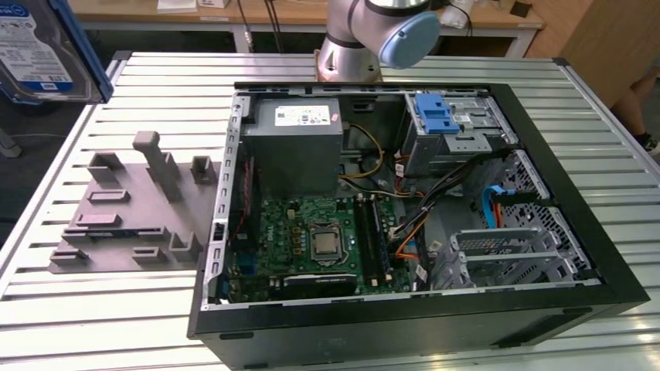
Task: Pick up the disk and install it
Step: 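Pick up the disk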
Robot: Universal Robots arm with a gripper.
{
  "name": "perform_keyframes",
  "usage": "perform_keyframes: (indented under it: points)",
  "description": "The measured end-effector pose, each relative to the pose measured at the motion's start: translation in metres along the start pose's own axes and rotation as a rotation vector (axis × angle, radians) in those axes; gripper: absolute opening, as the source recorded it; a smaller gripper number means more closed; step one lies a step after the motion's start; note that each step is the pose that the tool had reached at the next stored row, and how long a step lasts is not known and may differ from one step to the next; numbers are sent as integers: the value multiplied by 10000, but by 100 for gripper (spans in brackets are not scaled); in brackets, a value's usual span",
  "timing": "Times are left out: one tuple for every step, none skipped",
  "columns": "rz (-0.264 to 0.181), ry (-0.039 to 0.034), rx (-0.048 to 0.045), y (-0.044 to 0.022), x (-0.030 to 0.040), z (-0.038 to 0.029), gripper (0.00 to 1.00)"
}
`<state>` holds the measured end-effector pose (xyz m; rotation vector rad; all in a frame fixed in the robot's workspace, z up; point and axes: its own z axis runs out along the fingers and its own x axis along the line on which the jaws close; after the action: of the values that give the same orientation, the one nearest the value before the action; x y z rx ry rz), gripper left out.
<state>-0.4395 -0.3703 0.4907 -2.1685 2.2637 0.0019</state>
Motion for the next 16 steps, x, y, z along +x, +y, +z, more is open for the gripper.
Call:
perform_keyframes:
  points:
    - [0,0,-1,-1,26,-1,36]
    - [-1,1,-1,-3,47,-1,36]
    - [-1,1,-1,-4,63,-1,36]
    - [-1,1,-2,-4,69,-1,36]
    - [0,0,-1,-4,69,-1,36]
    - [0,0,0,-4,69,-1,36]
    - [0,0,-1,-4,69,-1,36]
    - [0,1,-1,-4,69,-1,36]
    - [0,1,-1,-4,69,-1,36]
    - [-1,0,0,-5,70,-1,36]
    - [-1,-1,1,-7,70,0,36]
    - [-1,0,0,-10,69,-1,36]
    - [-1,0,-1,-14,69,-1,36]
    - [-1,1,-1,-19,69,-1,36]
    - [-1,0,-1,-24,69,-1,36]
    - [-1,0,-1,-29,69,-1,36]
